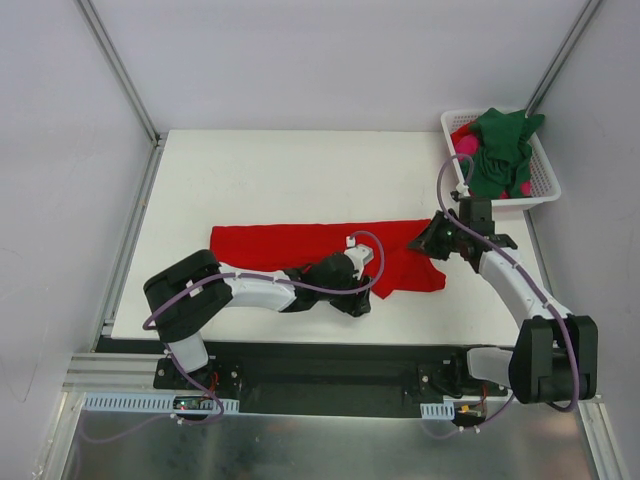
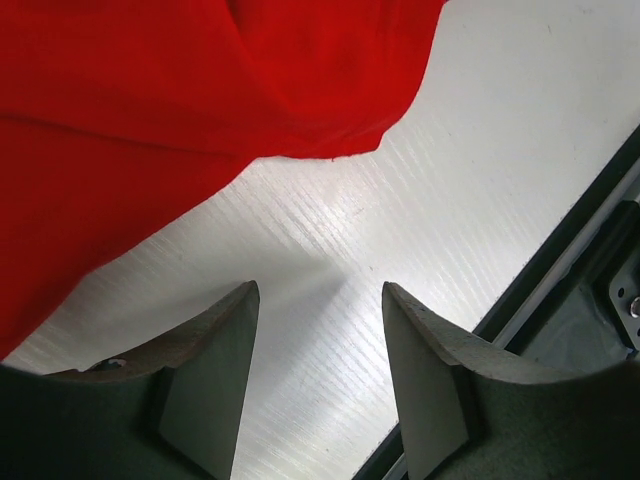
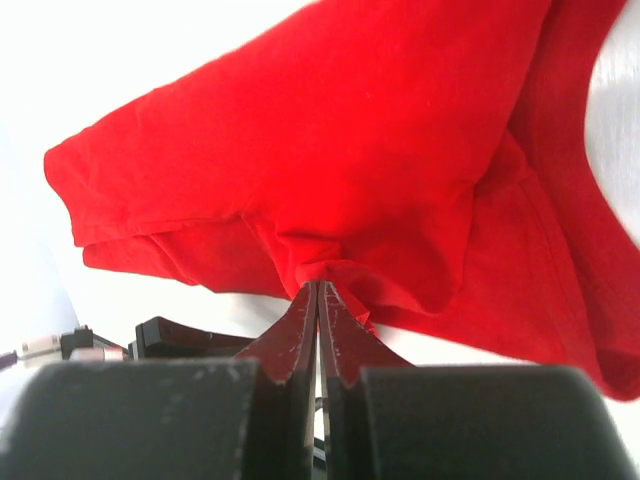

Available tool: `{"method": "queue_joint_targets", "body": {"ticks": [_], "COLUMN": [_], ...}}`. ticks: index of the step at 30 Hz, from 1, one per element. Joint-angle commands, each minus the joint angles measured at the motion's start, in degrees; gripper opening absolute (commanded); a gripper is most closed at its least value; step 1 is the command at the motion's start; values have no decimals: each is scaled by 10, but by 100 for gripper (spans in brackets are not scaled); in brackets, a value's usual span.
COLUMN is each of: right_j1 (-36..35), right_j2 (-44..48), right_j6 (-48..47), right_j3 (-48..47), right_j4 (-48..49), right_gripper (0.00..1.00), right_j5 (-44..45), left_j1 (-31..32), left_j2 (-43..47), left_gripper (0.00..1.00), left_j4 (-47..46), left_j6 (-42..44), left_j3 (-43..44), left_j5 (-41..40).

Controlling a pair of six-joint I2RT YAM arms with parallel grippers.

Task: Fold and stack the t-shirts

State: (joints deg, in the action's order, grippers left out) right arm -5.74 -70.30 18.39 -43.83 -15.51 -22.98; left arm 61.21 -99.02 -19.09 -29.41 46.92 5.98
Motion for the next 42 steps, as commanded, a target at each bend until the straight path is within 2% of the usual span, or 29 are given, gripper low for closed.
{"method": "queue_joint_targets", "body": {"ticks": [1, 6, 16, 25, 36, 42], "right_j1": [-2, -2, -4, -4, -4, -3], "right_j2": [-22, -33, -31, -20, -19, -18], "right_j6": [2, 1, 2, 3, 4, 4], "right_j3": [-38, -49, -46, -35, -35, -35], "right_j4": [35, 38, 37, 37, 36, 36], "right_gripper": [1, 1, 1, 1, 1, 1], "right_j5": [-15, -18, -18, -15, -17, -18], "left_j1": [8, 8, 8, 13, 20, 22], "left_j2": [2, -33, -113, -139, -129, -148], "left_gripper": [53, 56, 57, 57, 57, 58], "left_j4": [42, 6, -223, -215, -124, -76], "left_j6": [33, 18, -157, -146, -145, -142], "left_j3": [25, 42, -6, 0, 4, 33], "left_j5": [-28, -18, 49, 12, -144, -190]}}
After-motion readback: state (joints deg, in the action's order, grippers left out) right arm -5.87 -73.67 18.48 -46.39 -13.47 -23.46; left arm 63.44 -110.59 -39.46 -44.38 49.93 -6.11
